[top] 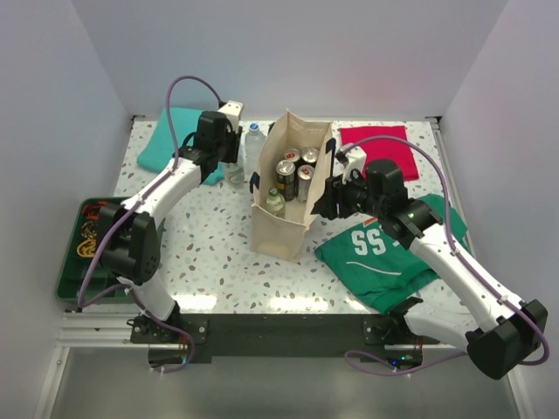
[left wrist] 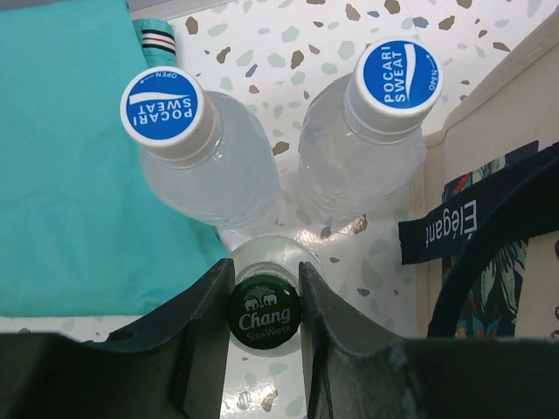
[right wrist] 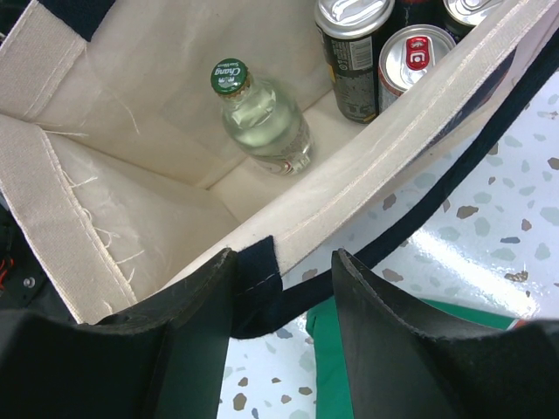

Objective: Take the beverage out of the canvas bag
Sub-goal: Place the drink at the center of the board.

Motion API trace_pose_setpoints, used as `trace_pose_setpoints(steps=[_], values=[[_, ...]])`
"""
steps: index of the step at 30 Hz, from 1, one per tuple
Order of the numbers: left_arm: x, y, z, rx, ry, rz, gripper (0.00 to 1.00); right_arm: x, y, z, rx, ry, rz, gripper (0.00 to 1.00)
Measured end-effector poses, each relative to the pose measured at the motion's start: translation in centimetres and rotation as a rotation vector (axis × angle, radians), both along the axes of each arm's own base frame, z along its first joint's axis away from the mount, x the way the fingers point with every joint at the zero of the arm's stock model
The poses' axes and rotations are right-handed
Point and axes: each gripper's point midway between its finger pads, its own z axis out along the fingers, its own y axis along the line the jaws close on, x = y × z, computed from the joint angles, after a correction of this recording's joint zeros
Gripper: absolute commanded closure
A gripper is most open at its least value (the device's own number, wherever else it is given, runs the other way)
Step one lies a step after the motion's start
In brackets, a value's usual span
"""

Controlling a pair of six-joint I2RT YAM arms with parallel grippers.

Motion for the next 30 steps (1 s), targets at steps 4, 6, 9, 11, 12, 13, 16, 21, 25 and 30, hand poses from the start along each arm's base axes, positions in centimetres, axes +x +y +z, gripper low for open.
trace_pose_setpoints(steps=[4,6,9,11,12,13,16,21,25,30], values=[[0.3,0.0,-1.0,-0.002,0.009,0.007,1.0,0.0,0.0,0.0,0.0,0.0,0.0,0.48],[0.6,0.0,-1.2,-0.001,0.004,0.012,1.0,0.0,0.0,0.0,0.0,0.0,0.0,0.48],[1.1,0.1,-1.7,0.001,0.0,0.019,1.0,0.0,0.0,0.0,0.0,0.0,0.0,0.48],[1.4,0.1,-2.0,0.004,0.002,0.023,1.0,0.0,0.0,0.0,0.0,0.0,0.0,0.48],[1.5,0.2,-2.3,0.008,0.005,0.026,1.0,0.0,0.0,0.0,0.0,0.0,0.0,0.47],[1.7,0.1,-2.3,0.006,0.0,0.029,1.0,0.0,0.0,0.0,0.0,0.0,0.0,0.47],[1.9,0.2,-2.3,0.006,-0.003,0.032,1.0,0.0,0.0,0.0,0.0,0.0,0.0,0.47],[2.1,0.2,-2.3,0.006,-0.003,0.033,1.0,0.0,0.0,0.0,-0.001,0.001,0.0,0.47],[2.1,0.2,-2.3,0.006,-0.003,0.034,0.85,0.0,0.0,0.0,-0.001,0.0,0.0,0.47],[2.2,0.3,-2.3,0.004,-0.003,0.047,0.77,0.0,0.0,0.0,-0.001,0.0,0.0,0.46]])
